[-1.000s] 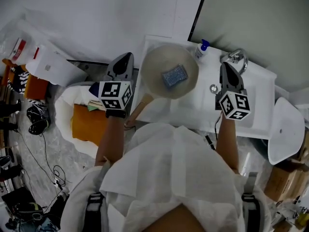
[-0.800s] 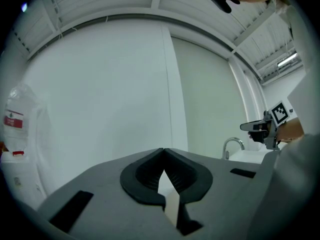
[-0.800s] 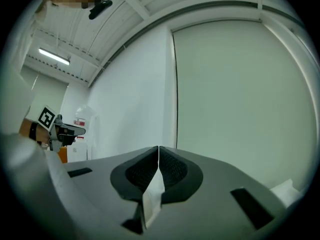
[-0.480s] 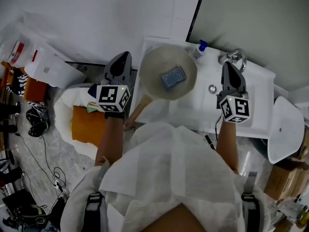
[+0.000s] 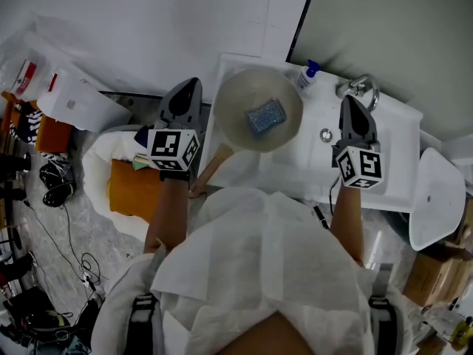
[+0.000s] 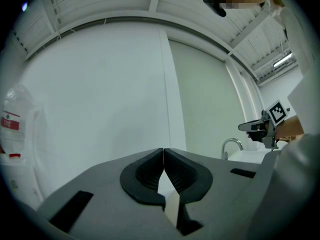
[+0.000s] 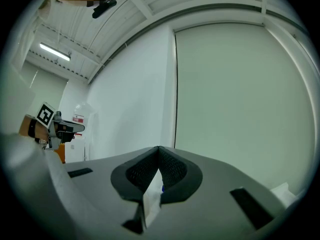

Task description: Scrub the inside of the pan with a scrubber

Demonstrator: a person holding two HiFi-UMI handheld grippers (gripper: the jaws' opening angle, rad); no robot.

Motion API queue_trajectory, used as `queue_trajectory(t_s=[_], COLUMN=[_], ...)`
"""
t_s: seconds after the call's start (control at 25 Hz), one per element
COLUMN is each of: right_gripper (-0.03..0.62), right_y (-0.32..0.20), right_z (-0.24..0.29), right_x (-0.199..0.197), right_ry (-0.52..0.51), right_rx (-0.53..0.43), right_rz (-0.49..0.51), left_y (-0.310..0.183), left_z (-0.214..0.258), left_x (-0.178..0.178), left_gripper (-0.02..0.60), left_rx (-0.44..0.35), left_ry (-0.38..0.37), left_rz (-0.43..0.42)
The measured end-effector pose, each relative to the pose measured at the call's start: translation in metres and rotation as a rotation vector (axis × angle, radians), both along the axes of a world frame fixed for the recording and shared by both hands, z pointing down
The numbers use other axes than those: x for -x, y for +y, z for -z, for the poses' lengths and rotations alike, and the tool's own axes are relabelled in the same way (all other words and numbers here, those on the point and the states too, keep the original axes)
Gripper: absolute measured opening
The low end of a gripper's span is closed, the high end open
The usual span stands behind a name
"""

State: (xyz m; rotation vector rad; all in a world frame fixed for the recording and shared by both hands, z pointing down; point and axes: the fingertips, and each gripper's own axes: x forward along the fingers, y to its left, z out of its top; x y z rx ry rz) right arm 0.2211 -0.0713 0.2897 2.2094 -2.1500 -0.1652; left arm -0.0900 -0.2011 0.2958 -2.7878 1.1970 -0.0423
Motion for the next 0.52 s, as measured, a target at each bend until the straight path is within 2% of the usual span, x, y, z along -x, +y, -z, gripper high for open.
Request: queue_trajectory(t_s=[0.52], right_gripper=[0.008], right_y=[0.0014], right_z=[0.0013], right_x=[0.0001], right_ry=[0.012], right_rx=[0.007], right_rz=[0.001], left_y=[0.0024], left_z=[0.0016], left_x=[-0.0012], left_gripper=[0.015], left_rx=[-0.008], left_ry=[0.002], left_rz=[0.001])
